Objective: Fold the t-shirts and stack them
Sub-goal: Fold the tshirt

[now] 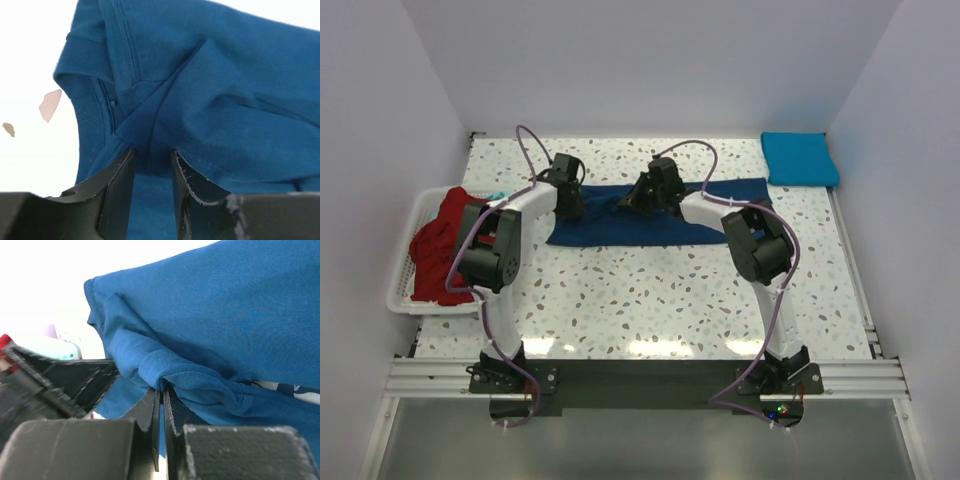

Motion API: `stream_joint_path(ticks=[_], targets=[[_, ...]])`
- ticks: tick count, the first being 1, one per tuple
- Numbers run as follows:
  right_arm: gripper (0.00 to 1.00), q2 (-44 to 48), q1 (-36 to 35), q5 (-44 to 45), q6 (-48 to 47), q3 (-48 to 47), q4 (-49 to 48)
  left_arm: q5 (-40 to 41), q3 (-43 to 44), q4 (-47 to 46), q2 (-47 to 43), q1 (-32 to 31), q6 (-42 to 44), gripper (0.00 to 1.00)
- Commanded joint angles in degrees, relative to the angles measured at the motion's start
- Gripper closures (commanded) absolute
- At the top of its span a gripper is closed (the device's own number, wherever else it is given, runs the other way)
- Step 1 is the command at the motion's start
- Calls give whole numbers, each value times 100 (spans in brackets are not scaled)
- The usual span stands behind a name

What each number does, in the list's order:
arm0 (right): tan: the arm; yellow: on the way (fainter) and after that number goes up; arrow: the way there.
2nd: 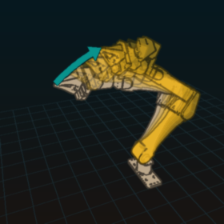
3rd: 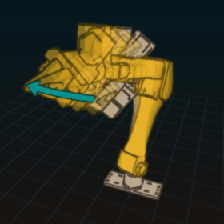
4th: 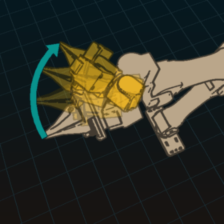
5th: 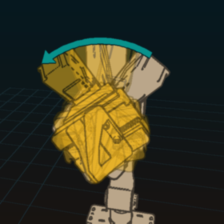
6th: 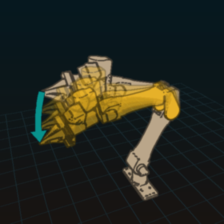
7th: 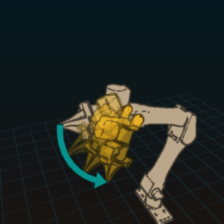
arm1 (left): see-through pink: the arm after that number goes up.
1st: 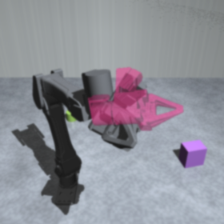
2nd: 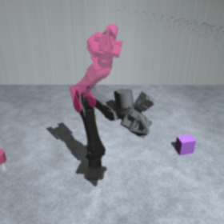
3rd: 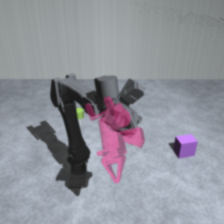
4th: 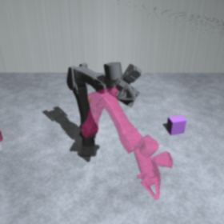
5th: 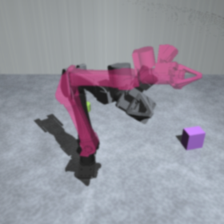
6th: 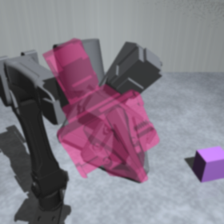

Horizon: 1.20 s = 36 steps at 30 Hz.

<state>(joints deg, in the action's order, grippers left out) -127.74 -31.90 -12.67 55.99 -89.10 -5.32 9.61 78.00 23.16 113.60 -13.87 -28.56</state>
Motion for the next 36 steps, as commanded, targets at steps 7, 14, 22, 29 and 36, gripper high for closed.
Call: stream_joint_path(ticks=[7, 14, 22, 29, 36], targets=[[100, 215, 61, -640, -527, -485, 505, 155, 172, -163, 294, 60, -45, 62], [100, 197, 210, -1062, -1001, -784, 1103, 340, 260, -57, 364, 60, -27, 63], [94, 74, 553, -1396, -1423, -811, 1446, 463, 330, 66, 417, 60, -1, 64], [81, -119, 623, -1353, -1740, -872, 1683, 472, 418, 145, 417, 60, -18, 61], [59, 276, 659, -571, -2241, -1039, 2228, 323, 576, 206, 22, 51, -62, 51]])
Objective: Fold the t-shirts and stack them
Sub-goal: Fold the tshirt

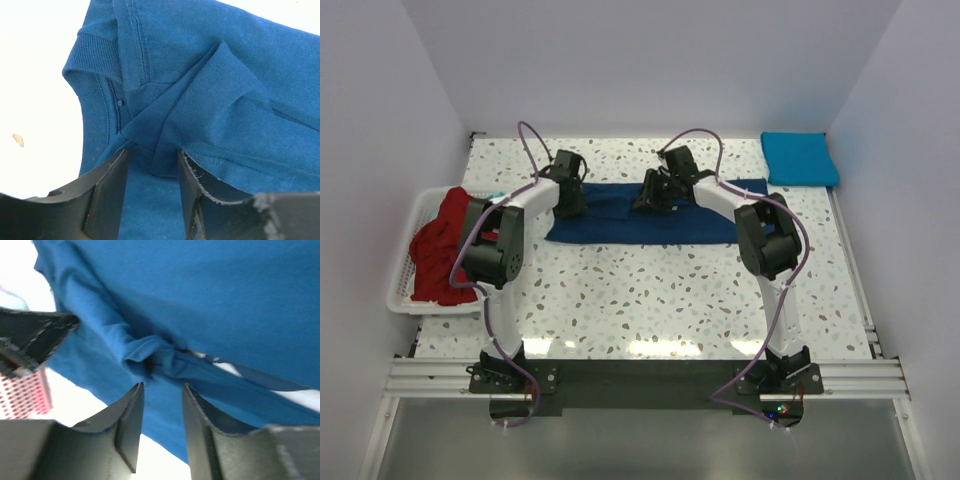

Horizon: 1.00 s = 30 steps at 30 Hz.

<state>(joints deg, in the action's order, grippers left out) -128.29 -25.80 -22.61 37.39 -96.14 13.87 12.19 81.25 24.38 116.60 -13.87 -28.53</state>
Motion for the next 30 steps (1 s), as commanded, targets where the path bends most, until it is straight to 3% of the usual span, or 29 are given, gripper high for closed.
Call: stream_joint_path(ticks=[1, 3, 7, 16, 30], targets=[[58, 461, 40, 433, -425, -353, 292, 39, 320, 110, -382, 51, -91, 50], [56, 568, 49, 416, -522, -379, 205, -23, 382, 172, -506, 51, -108, 48], [55, 717, 14, -497, -417, -274, -559, -93, 383, 102, -927, 42, -179, 48], [51, 94, -144, -1702, 804, -274, -2377, -348, 277, -91, -990, 42, -170, 52], [49, -1066, 453, -1650, 938, -651, -2399, -498, -13, 93, -1007, 42, -337, 52]])
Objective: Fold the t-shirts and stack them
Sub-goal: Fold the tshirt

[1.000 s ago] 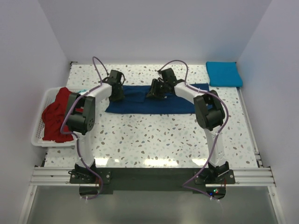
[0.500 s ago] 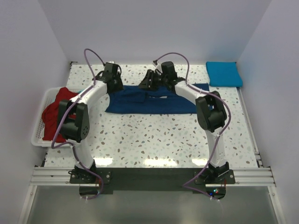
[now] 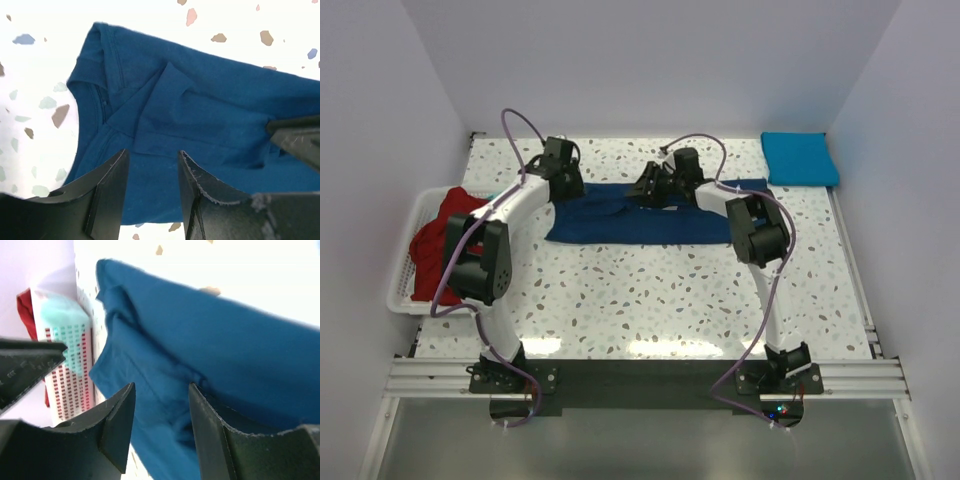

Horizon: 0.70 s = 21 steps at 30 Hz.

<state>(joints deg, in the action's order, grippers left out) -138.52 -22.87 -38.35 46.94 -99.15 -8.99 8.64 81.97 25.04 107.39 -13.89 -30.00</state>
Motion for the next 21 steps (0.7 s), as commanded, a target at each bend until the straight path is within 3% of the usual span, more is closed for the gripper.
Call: stream_joint_path(ticks=[1, 5, 7, 10, 15, 21], targets=[[48, -70, 204, -111, -61, -437, -59, -170, -155, 28, -122, 44, -208, 52], [47, -18, 266, -260, -246, -526, 152, -153, -375, 54, -306, 44, -270, 51], [41, 245, 301, -322, -334, -439, 248, -153, -515, 124, -473, 35, -331, 51], [39, 807, 415, -139, -1044, -324, 1107, -118, -796, 150, -737, 35, -454, 51], [38, 1686, 679, 1371, -2425, 158, 2934, -91, -1183, 80, -966, 35, -612, 52], [39, 2680, 732, 3374, -3041, 1554, 3676, -3, -1421, -113, -747, 44, -726, 59]])
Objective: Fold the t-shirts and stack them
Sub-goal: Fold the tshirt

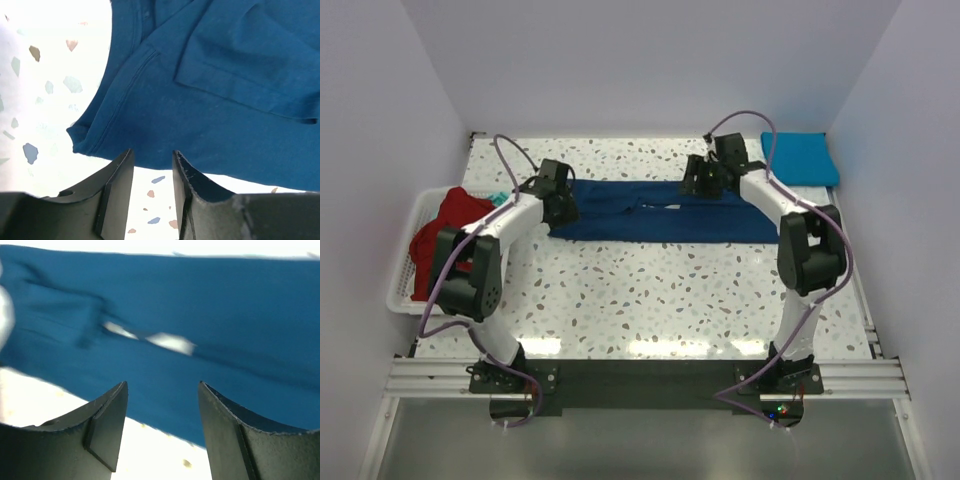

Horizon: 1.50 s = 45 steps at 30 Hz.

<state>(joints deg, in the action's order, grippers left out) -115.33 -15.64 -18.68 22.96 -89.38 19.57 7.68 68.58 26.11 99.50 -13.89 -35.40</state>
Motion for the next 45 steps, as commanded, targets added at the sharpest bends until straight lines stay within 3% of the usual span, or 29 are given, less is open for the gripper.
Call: stream_joint_path(ticks=[1, 5, 12, 18, 22, 26, 28, 32, 35, 38, 45], targets=[[39, 536, 8, 1541, -644, 728, 811, 154, -73, -264, 86, 44, -204, 60], [39, 722, 8, 1989, -696, 1291, 776, 277, 15, -264, 359, 53, -196, 65], [39, 617, 8, 2017, -688, 1853, 995, 646, 59, -124, 920, 123, -73, 67], [39, 880, -316, 2070, -696, 2512, 1601, 980, 988, 236, 1799, 264, 190, 67], [39, 1275, -1192, 1527, -574, 2891, 2041, 1348, 1859, 552, 2432, 308, 515, 62], [39, 1399, -2266, -37, -503, 2909, 2244, 1710, 2993, 825, 3292, 308, 937, 57], [39, 1355, -2923, 12, -704, 2480, 2471, 1693, 3591, 817, 3513, 308, 1070, 55], [39, 1214, -3209, 48, -899, 1750, 2675, 1412, 4347, 677, 3892, 308, 1079, 51], [39, 1389, -3209, 738, -1074, 1372, 2980, 1350, 4831, 685, 3832, 308, 1088, 46], [39, 1574, -3165, 1478, -1302, 1414, 3254, 1289, 4492, 493, 3289, 308, 1053, 41], [43, 1733, -3129, 1473, -1505, 1889, 3281, 1112, 3382, 271, 1986, -7, 631, 42]])
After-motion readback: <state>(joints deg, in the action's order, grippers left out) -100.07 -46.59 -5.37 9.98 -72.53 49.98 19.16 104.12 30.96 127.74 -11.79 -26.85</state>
